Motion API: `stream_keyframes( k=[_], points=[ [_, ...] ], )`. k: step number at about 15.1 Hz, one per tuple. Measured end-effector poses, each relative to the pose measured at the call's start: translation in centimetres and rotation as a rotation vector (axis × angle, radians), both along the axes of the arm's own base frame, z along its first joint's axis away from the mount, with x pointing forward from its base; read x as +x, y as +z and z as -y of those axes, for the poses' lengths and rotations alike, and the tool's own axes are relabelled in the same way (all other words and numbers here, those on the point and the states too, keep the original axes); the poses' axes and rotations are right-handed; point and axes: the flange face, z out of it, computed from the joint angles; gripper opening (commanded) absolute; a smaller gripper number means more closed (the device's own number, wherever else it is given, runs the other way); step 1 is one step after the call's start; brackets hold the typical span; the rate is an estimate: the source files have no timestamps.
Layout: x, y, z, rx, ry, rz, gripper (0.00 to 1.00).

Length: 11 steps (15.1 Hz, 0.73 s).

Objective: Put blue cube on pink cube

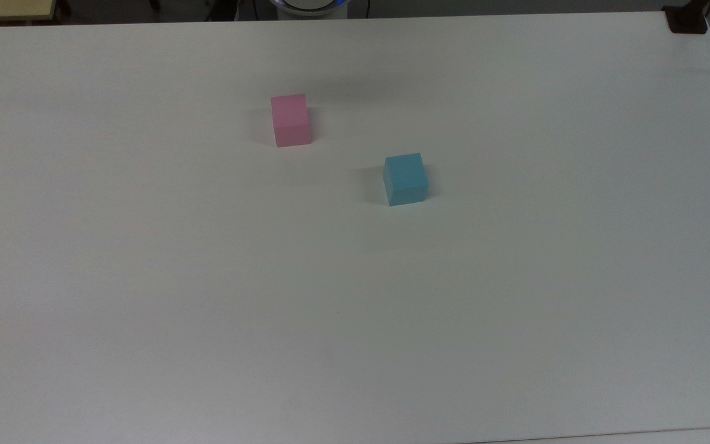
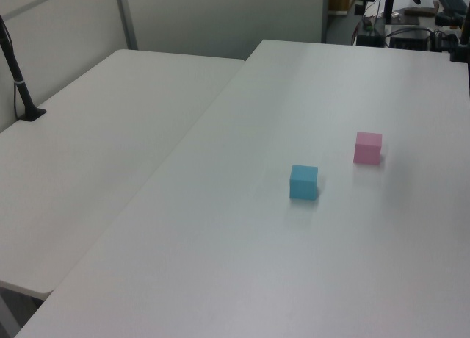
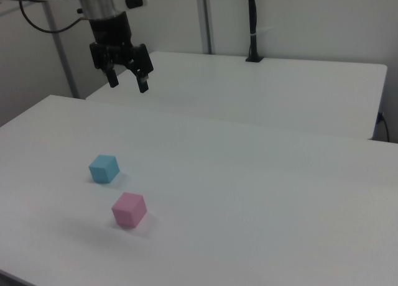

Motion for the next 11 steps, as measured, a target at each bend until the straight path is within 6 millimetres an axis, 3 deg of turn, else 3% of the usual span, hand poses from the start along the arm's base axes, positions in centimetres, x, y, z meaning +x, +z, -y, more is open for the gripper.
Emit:
stream_keyframes(
  k=[11],
  points=[
    [0.04,-0.03,0.27,-0.002,0.053,-0.002,1.0]
  ],
)
